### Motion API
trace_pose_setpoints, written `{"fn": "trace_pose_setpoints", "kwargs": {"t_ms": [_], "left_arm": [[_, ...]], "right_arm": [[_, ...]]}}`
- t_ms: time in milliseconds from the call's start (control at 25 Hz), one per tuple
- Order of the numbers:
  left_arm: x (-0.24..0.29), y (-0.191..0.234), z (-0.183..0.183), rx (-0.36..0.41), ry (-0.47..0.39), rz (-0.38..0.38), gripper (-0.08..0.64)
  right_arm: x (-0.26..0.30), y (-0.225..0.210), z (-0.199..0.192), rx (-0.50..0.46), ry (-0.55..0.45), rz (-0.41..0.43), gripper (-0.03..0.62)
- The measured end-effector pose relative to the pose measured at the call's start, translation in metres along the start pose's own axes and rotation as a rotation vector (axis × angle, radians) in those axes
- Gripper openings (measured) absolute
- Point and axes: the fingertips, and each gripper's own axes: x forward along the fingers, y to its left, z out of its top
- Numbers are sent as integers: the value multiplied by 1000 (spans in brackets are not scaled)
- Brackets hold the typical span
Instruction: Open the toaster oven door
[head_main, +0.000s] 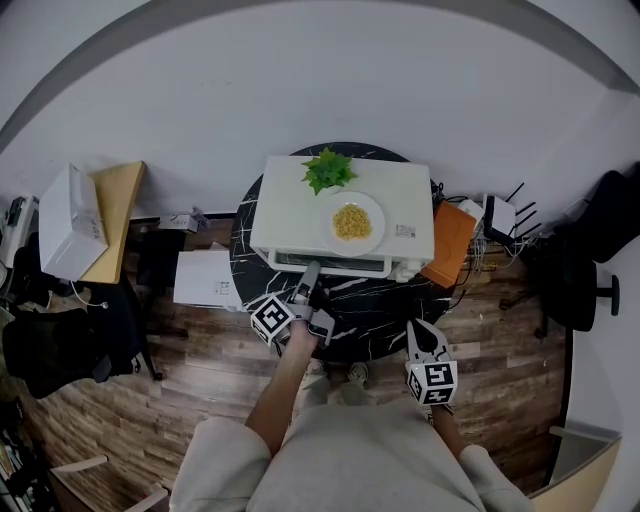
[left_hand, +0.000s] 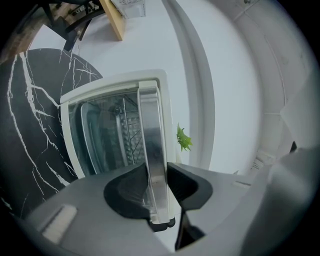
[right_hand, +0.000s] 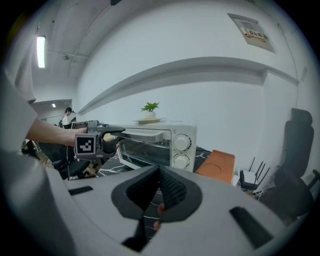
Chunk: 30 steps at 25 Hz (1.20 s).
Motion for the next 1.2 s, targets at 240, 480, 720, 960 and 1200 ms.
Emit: {"fn": "trace_pose_setpoints", "kwargs": {"t_ms": [240, 480, 720, 960, 1200], "left_arm": [[-3, 4, 1, 0, -13, 18, 120], [-12, 3, -3, -6, -24, 14, 118], [-21, 6, -7, -13, -35, 11, 118], [-33, 10, -11, 5, -35, 28, 118], [-44, 16, -16, -14, -47, 37, 118]], "right_arm": [[-5, -2, -2, 0, -2, 1, 12], [-11, -2, -6, -4, -3, 9, 12], [-14, 0, -9, -8, -3, 30, 12], [-20, 0, -13, -10, -2, 35, 12], [-23, 3, -16, -28, 6, 59, 12]]}}
